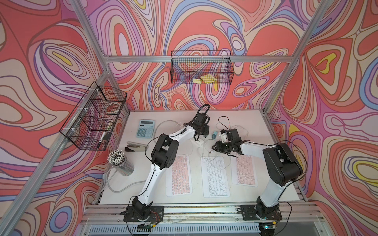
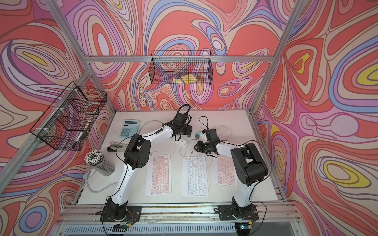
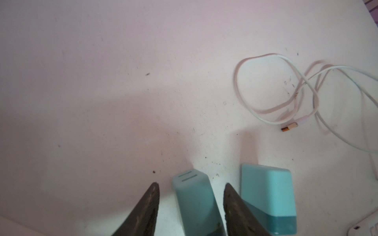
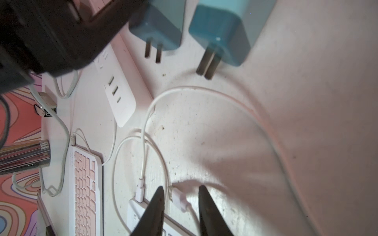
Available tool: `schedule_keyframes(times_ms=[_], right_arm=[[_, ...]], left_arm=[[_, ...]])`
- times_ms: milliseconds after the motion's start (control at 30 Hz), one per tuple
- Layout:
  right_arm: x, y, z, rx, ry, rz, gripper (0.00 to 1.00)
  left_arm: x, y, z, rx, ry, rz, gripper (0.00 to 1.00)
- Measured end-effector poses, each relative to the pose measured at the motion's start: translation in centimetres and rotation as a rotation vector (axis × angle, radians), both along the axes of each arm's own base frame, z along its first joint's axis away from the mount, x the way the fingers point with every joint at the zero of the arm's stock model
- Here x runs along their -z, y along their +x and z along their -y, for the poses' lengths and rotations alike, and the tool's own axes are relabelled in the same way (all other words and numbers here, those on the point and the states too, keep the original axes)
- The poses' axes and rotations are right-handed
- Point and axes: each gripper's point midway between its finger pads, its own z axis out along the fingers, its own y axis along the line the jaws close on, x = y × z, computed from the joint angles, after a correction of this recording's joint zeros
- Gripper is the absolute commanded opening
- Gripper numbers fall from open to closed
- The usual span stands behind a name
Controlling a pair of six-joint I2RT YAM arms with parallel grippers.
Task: Unplug the wireless keyboard
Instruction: Place the plug at the center of the board, then remove the power cord from the keyboard.
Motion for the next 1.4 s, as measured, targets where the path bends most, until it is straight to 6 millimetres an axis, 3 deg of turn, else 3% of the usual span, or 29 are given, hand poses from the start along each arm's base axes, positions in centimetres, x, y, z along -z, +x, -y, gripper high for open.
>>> schedule_keyframes(times_ms=[233,367,467,700,933,1067,1300,1400], right_arm=[[-2.7,1.1,0.2,0.001,-0.077,0.078,0.33],[-3.2,0.7,-0.9,-0.033,-0.137,0.088,0.32],[-3.4,-0.4,-2.8,-0.082,-0.169,0.094,0.32],[-2.4,-4.2,-6.4,-0.177,-0.238,0.066,0.31],[-2.3,-7.8,-10.0,-0.257,-0.219,0.041,0.29],[-2.1,-8.0,-10.8,-0.25,-0.187,0.026,0.29],[2.2,-7.1,-10.7,-0.209,-0.247,-0.031,0.29],[2.5,-6.3,-10.3,-0.181,-0.284,-0.022,0.29]], left_arm=[[-7.0,-1.6,-1.5,0.019,-0.008,0.099,0.55],[-8.9,-3.7,-3.2,0.016,-0.009,0.11,0.53],[-8.1,-6.2,-4.9,0.015,0.011,0.075,0.53],[-4.2,-12.9,-9.6,-0.016,0.056,-0.035,0.52],[-4.0,-17.1,-13.2,-0.075,0.017,-0.047,0.52],[-4.0,-18.3,-14.0,-0.098,-0.011,-0.044,0.51],[-2.3,-19.9,-14.5,-0.12,-0.044,-0.087,0.51],[-2.0,-20.3,-14.6,-0.123,-0.053,-0.096,0.51]])
